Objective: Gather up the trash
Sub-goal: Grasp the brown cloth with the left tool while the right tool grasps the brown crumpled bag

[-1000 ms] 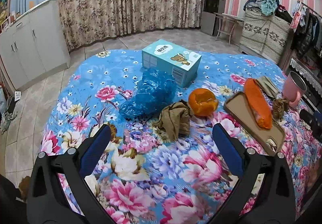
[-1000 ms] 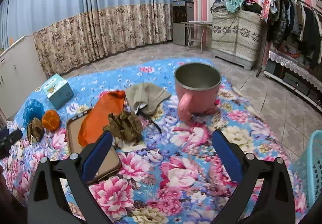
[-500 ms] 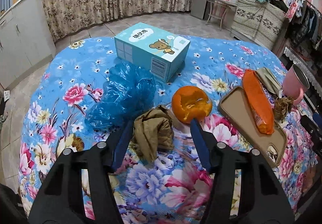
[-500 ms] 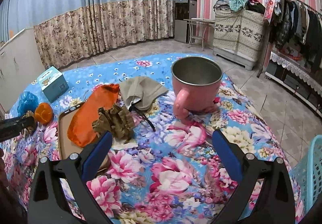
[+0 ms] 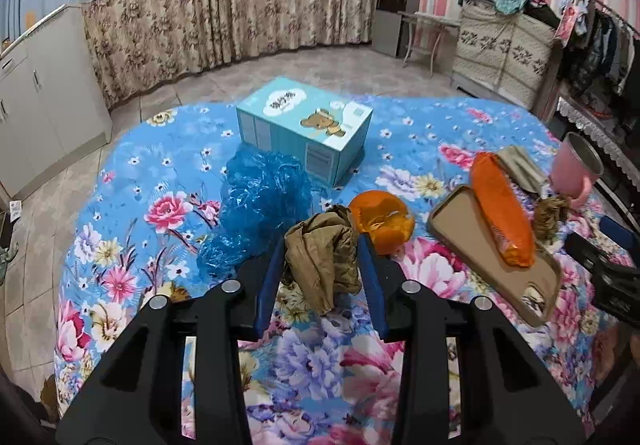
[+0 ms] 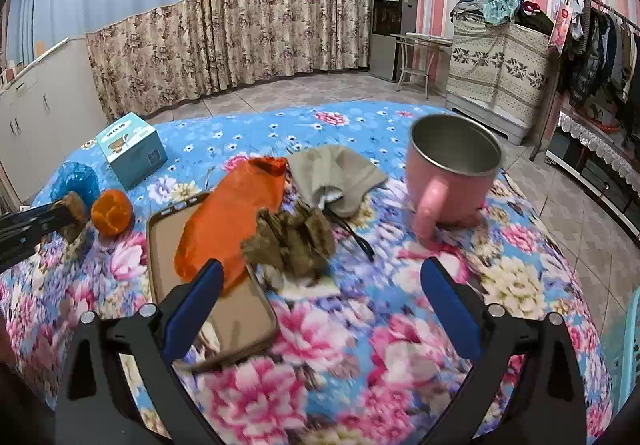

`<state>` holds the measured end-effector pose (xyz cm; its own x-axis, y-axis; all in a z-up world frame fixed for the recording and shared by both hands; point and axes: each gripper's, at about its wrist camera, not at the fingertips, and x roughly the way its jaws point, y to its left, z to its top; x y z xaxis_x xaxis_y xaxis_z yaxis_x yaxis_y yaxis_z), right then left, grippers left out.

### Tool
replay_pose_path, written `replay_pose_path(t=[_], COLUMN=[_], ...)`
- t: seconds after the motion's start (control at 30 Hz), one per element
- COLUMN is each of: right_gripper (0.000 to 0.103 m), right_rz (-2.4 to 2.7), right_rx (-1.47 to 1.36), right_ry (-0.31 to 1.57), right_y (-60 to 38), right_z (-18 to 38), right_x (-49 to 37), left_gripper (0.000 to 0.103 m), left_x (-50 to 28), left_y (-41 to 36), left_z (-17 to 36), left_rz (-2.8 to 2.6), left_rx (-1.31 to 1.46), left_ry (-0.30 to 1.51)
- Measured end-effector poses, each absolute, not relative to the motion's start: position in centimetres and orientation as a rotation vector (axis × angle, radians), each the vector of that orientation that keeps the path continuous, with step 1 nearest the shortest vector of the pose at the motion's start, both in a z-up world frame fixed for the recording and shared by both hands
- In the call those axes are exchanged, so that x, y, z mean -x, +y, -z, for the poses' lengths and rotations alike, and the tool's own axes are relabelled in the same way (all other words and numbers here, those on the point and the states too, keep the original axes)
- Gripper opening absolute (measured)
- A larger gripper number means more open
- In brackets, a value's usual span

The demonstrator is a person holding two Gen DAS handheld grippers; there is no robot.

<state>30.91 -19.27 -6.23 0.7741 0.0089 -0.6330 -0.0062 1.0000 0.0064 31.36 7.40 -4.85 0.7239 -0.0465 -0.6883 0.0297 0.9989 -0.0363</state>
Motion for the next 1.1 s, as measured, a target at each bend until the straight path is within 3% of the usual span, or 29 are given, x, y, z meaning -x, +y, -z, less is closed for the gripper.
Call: replay_pose_path(t=[0.13,0.2,0.37,0.47,0.53,0.6,0.97,1.03,1.1], right_gripper=[0.094,0.068,0.042,0.019,0.019,0.011,0.015,0.035,0.063], right_rz=[-0.015,-0.022,-0.061,-0.058,-0.056,-0.061,-0.080,-0.081,-0.055], right_rx=[-0.024,-0.025,-0.025,-0.035,-0.065,-0.076,-0.109,-0.114,-0.107], right_ry=[0.713,0.736,0.750,0.729,0.706,0.696,0.712,0.724,0.714], right_y=[-18.9,-18.6,-18.0,-18.4,-19.1,-19.5,-21.6,-21.3,-21.0], right_z=[6.3,6.5,6.6,6.0,5.3,5.0,4.4,4.7,4.9], right_x=[-32.6,-33.2,-33.1,-32.3,-31.4,-30.7,-28.4,-28.8,-29.1], left_gripper=[0.037,0.037,0.037,0.037,0.037,0.037,0.037,0.037,0.037], left_x=[-30.4,-30.3,-30.7,-30.5,-30.1,-29.8,-28.1,-28.0,-28.1], left_y=[7.5,7.7,8.6,8.7,8.7,8.5,6.9,6.9,7.1], left_z=[4.3,4.3,4.6,4.4,4.1,4.0,3.5,3.5,3.7], left_rz=[0.033,0.026,0.027,0.023,0.030,0.036,0.053,0.046,0.034], left_rx=[-0.021,-0.022,0.030,0.038,0.043,0.043,0.027,0.025,0.012], left_ry=[0.732,0.723,0.734,0.720,0.710,0.704,0.699,0.697,0.697])
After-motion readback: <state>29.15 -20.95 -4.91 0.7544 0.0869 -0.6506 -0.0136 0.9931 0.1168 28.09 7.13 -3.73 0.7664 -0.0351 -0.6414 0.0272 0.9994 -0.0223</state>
